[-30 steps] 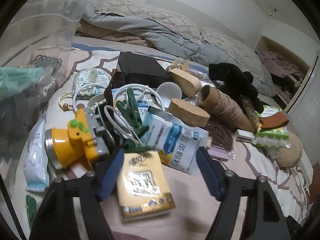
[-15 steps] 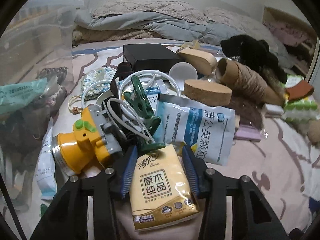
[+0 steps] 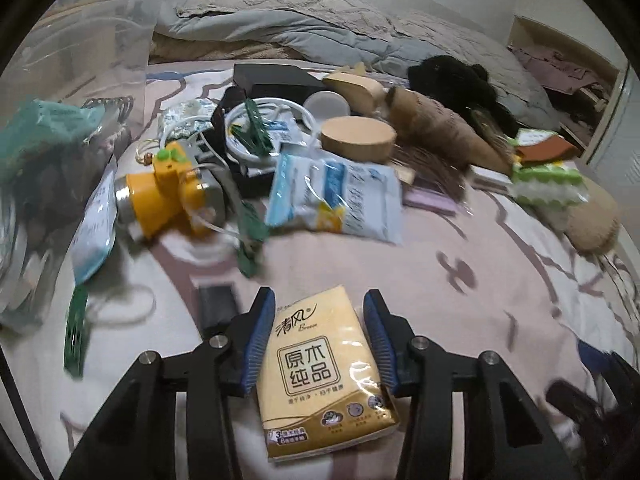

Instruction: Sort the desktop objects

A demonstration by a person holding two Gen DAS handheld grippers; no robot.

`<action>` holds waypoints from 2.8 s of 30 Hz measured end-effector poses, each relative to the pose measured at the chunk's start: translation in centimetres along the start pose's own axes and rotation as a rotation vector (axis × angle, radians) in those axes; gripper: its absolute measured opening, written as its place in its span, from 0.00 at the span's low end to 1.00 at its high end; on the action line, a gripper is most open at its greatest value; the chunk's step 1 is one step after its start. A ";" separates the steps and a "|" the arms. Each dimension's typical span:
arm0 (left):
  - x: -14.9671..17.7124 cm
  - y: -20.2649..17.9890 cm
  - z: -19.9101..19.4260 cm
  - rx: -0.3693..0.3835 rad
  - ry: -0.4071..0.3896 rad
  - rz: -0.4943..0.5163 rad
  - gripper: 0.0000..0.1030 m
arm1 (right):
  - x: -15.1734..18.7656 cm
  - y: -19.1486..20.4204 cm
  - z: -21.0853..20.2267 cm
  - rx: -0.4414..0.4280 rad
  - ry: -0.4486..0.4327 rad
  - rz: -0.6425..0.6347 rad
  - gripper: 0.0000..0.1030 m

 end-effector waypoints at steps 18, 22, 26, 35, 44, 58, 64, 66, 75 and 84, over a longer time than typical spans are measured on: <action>-14.2 6.4 5.7 -0.282 -0.043 -0.081 0.53 | 0.1 0.1 0.2 0.017 0.001 -0.030 1.00; -13.1 6.9 9.5 -0.208 0.067 -0.134 0.76 | 0.1 0.2 0.2 0.026 0.004 -0.041 1.00; -12.4 6.6 9.7 -0.181 0.094 -0.127 0.79 | 0.1 0.2 0.2 0.028 0.004 -0.043 1.00; -7.0 4.8 7.3 -0.217 0.140 0.077 0.78 | 0.1 0.2 0.0 0.007 0.001 -0.023 1.00; -1.2 3.8 3.1 -0.127 0.188 0.020 0.77 | 0.1 0.3 -0.1 0.001 0.002 -0.019 1.00; 1.9 2.1 -1.9 -0.111 0.197 0.079 0.74 | 0.1 0.3 -0.1 -0.004 0.001 -0.014 1.00; 2.1 0.8 -4.1 -0.160 0.116 0.082 0.75 | 0.1 0.3 -0.2 -0.004 0.001 -0.013 1.00; 1.9 1.0 -5.4 -0.168 0.075 0.076 0.75 | 0.1 0.3 -0.2 -0.003 0.001 -0.014 1.00; 3.0 3.6 -11.0 -0.191 0.019 0.079 0.81 | 0.3 0.5 -0.4 -0.011 -0.004 -0.014 1.00; 9.7 2.9 -9.6 -0.197 0.183 0.128 0.81 | 0.6 2.5 -1.7 -0.130 -0.017 -0.018 1.00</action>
Point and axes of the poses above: each gripper's, at about its wrist camera, not at the fingertips, and z roughly the way its jaws point, y to its left, x to its underside, the point moved 9 cm from there along z, roughly the way its jaws point, and after that the axes turned 11 degrees about -x, right-handed, at the moved point
